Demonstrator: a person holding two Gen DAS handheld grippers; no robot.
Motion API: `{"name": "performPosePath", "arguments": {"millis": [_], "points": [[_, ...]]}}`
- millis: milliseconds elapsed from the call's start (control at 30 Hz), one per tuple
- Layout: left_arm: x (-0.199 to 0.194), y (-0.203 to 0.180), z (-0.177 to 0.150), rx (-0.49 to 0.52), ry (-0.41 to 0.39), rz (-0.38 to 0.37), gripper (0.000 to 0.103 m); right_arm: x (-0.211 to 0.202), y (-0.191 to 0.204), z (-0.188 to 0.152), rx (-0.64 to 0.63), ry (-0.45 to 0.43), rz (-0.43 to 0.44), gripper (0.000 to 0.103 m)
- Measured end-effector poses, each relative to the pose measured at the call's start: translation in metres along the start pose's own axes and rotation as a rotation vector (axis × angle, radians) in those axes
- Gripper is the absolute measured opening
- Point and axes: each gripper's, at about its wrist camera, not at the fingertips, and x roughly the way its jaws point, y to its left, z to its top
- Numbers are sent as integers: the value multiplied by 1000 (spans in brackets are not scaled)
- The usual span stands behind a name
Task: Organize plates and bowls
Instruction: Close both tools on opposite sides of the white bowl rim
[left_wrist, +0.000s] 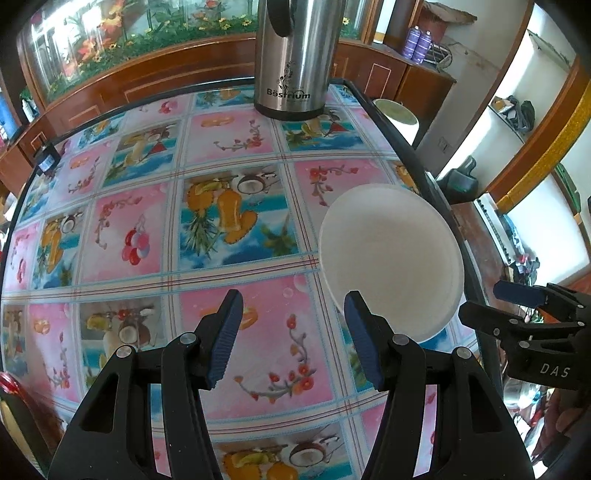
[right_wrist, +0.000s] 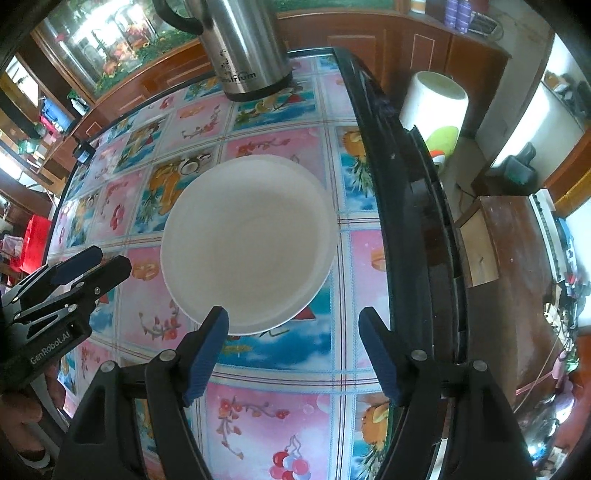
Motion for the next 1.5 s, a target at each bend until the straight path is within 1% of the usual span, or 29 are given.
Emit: {"name": "performPosePath", "arguments": {"millis": [333, 467, 667, 900, 1100, 1167, 1233, 1300, 1367, 1400, 1433, 1467, 1500], "points": [[13, -5, 6, -36, 17, -2, 57, 9, -11, 10, 17, 0, -7, 76], [24, -5, 9, -62, 38, -5, 57, 14, -18, 14, 29, 6, -15, 76], [38, -11, 11, -82, 64, -17, 57, 21, -26, 21, 44, 2, 14, 76], [52, -18, 16, -83, 79, -1, 57, 33, -27, 27, 23, 7, 36, 76], [62, -21, 17, -83, 92, 10, 57, 42, -26, 30, -4, 31, 41, 76], [65, -22, 18, -84, 95, 10, 57, 44, -25, 31, -12, 34, 44, 71], [67, -22, 19, -85, 97, 11, 57, 45, -26, 31, -10, 40, 48, 61], [68, -23, 19, -85, 100, 12, 57, 46, -26, 32, -11, 43, 51, 54], [71, -24, 19, -85, 102, 12, 57, 47, -27, 32, -14, 44, 55, 52], [72, -24, 19, -85, 102, 11, 57, 48, -26, 32, -16, 46, 58, 49], [73, -24, 20, -83, 101, 4, 57, 48, -26, 32, -20, 49, 59, 43], [73, -25, 19, -84, 96, -10, 57, 49, -26, 31, -24, 53, 64, 40], [73, -24, 19, -87, 89, -23, 54, 50, -25, 31, -28, 59, 69, 35]]}}
